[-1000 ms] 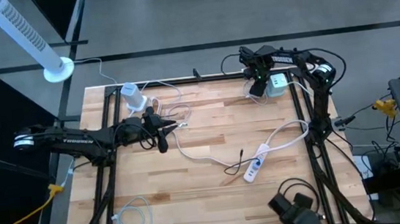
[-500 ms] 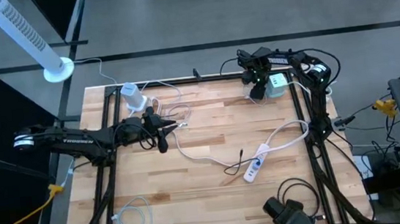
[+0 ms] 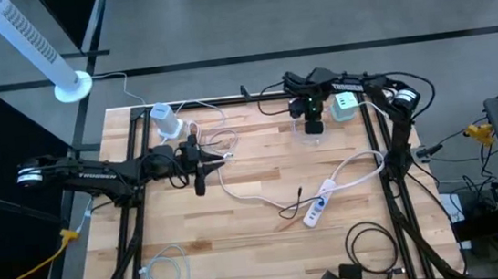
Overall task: Insert USB
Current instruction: Insert the white charger cable into the green outlet extension
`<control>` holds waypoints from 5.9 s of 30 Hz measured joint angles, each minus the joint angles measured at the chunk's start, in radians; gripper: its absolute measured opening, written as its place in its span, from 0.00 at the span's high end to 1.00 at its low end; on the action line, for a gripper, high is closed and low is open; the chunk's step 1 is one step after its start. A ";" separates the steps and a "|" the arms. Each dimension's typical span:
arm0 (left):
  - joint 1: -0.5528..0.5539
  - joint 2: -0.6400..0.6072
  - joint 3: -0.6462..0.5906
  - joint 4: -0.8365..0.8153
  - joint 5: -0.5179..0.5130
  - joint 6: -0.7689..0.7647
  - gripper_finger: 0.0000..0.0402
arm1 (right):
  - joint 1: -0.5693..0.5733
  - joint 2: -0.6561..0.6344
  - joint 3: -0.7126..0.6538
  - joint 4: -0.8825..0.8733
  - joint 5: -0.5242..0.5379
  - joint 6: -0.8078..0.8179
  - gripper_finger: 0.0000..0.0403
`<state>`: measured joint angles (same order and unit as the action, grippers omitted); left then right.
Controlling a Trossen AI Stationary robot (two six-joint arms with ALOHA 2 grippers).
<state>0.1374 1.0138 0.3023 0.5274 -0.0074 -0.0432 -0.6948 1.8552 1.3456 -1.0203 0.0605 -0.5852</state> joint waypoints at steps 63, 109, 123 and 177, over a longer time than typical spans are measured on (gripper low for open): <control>-0.003 0.651 0.444 0.252 0.013 0.297 0.82 | 0.367 -0.422 -0.257 0.318 0.072 0.008 0.99; -0.071 0.900 0.753 0.091 -0.189 0.559 0.66 | 0.522 -0.433 -0.255 0.325 0.069 0.088 0.99; -0.009 0.904 0.808 0.077 -0.067 0.633 0.79 | 0.513 -0.435 -0.255 0.391 0.075 0.060 0.99; 0.092 0.879 0.828 0.012 0.000 1.293 0.55 | 0.026 -0.433 -0.261 0.388 -0.852 0.531 0.99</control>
<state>0.2298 1.8923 1.1301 0.5397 -0.0073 1.2502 -0.6685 1.4223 1.0847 -0.6319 -0.7913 -0.0540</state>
